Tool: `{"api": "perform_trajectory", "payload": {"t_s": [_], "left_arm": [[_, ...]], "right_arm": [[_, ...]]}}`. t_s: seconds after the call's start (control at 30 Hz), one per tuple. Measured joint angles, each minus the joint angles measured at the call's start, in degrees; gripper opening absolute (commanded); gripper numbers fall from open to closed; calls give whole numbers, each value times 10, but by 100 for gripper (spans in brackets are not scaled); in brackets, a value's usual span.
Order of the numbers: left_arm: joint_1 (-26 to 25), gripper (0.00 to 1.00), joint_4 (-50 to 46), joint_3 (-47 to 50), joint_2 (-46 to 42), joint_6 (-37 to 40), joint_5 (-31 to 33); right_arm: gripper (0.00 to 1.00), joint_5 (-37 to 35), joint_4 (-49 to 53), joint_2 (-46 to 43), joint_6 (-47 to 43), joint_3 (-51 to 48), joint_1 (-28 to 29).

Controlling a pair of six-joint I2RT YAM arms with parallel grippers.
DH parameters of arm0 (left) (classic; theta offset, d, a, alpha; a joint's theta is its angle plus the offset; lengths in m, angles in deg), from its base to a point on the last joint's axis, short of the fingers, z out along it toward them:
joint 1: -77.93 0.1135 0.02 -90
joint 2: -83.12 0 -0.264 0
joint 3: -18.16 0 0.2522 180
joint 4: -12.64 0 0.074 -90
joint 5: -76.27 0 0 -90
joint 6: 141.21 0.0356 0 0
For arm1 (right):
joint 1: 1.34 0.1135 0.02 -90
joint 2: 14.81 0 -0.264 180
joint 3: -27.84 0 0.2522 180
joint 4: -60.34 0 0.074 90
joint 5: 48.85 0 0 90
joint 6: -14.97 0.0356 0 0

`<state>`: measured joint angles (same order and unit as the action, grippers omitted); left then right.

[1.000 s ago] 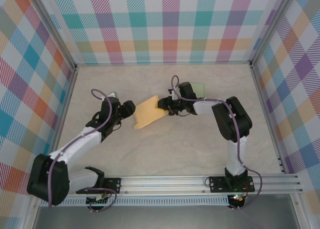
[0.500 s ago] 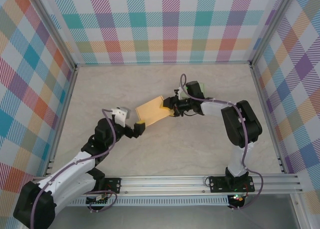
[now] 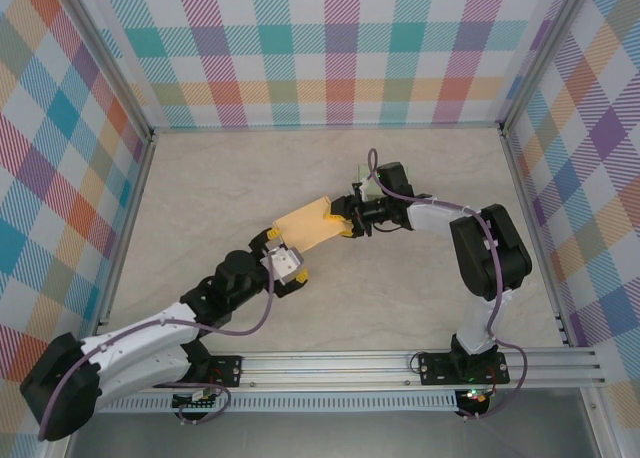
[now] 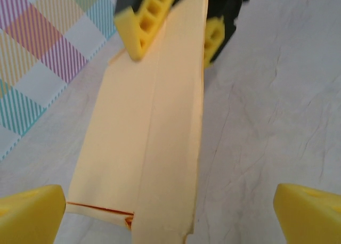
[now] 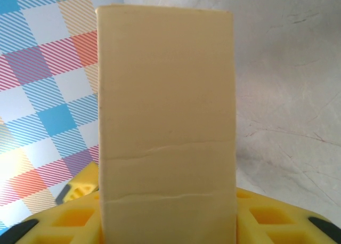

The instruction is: Fold the paper box

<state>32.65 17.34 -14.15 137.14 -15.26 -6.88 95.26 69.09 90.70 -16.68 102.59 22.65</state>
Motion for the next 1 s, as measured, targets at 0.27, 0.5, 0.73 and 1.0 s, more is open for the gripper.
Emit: {"api": "perform_trajectory", "payload": {"t_s": [0.27,0.5,0.73,1.0], "left_arm": [[-3,88,16,-29,60,49,90],[-5,68,14,-39,88,64,114],[-5,40,-3,-45,89,74,108],[-5,28,-50,-67,87,69,92]], "right_arm": [[47,6,3,-17,8,-10,0],[48,11,0,-18,12,-16,0],[49,21,-1,-18,12,-17,0],[52,24,0,-18,12,-19,0]]}}
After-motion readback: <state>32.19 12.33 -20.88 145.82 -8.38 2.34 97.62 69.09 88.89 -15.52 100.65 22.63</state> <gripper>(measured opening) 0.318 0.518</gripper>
